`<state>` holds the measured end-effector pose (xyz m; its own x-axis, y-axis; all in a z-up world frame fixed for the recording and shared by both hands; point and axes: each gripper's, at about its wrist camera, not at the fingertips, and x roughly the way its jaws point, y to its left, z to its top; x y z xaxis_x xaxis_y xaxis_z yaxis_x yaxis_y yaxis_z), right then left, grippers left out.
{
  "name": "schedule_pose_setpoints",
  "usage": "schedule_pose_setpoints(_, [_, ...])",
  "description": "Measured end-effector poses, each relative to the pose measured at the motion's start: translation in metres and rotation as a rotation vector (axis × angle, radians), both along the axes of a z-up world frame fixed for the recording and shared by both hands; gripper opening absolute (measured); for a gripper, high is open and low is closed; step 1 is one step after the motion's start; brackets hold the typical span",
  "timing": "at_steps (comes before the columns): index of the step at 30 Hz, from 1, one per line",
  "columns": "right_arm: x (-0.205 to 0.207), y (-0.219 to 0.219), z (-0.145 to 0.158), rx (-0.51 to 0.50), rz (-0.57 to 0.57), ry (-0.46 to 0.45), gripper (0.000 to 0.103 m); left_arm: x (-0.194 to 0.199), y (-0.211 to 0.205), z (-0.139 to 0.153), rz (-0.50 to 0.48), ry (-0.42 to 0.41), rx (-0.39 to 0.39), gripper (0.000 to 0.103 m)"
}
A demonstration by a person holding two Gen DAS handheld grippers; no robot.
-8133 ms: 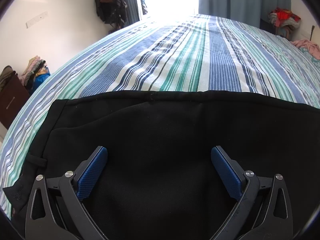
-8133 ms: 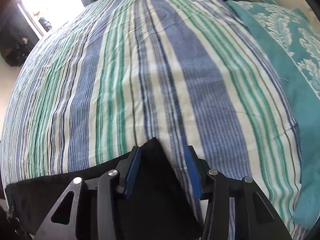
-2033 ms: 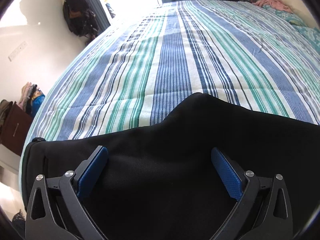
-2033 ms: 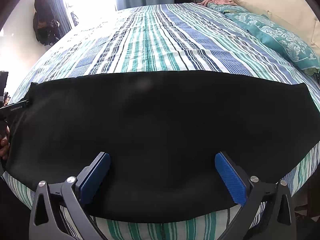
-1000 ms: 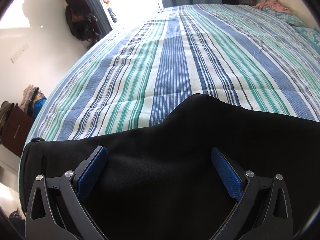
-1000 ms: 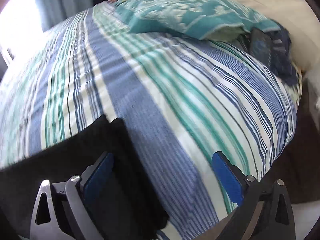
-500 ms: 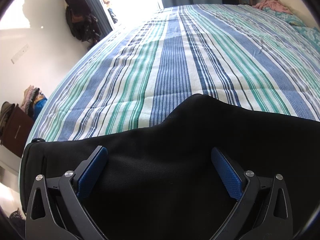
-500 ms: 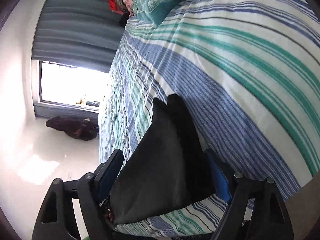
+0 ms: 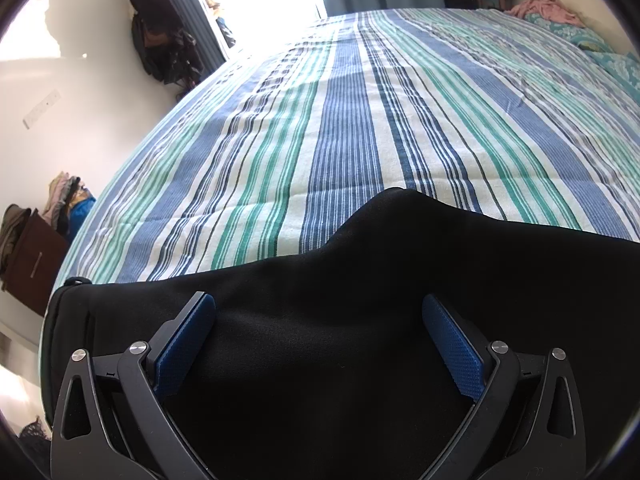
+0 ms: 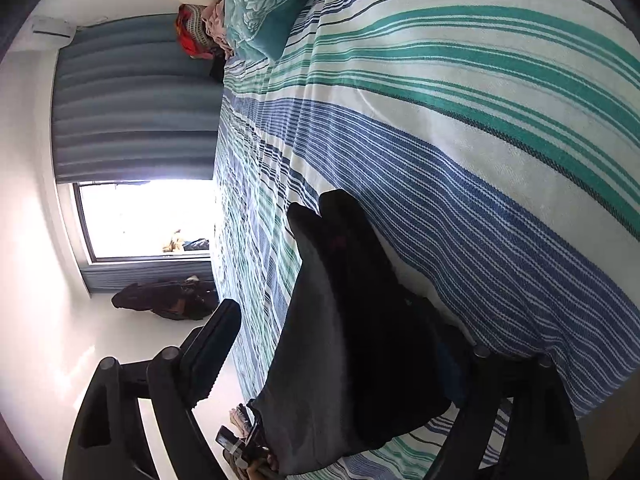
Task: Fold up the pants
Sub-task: 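Grasp an end of the folded trousers with the right gripper and lift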
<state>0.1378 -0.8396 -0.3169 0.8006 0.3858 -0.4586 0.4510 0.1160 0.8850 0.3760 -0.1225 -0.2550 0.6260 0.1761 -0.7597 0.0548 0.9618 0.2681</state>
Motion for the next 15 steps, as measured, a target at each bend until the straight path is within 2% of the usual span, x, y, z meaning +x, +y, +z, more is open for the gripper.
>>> schedule_pose_setpoints(2, [-0.010,0.000,0.004,0.033,-0.076,-0.052,0.103,0.000,0.000,0.000,0.000,0.000,0.000,0.103])
schedule_pose_setpoints(7, [-0.046,-0.001,-0.002,0.094,-0.177,-0.122,0.103,0.000,0.000,0.000,0.000,-0.001,-0.001,0.102])
schedule_pose_setpoints(12, [-0.077,0.008,-0.014,0.169,-0.201,-0.161,0.102,0.000,0.000,0.000,0.000,-0.002,-0.001,0.103])
schedule_pose_setpoints(15, [-0.077,0.017,-0.015,0.183,-0.187,-0.168,0.102,0.000,0.000,0.000,0.000,-0.001,-0.001,0.103])
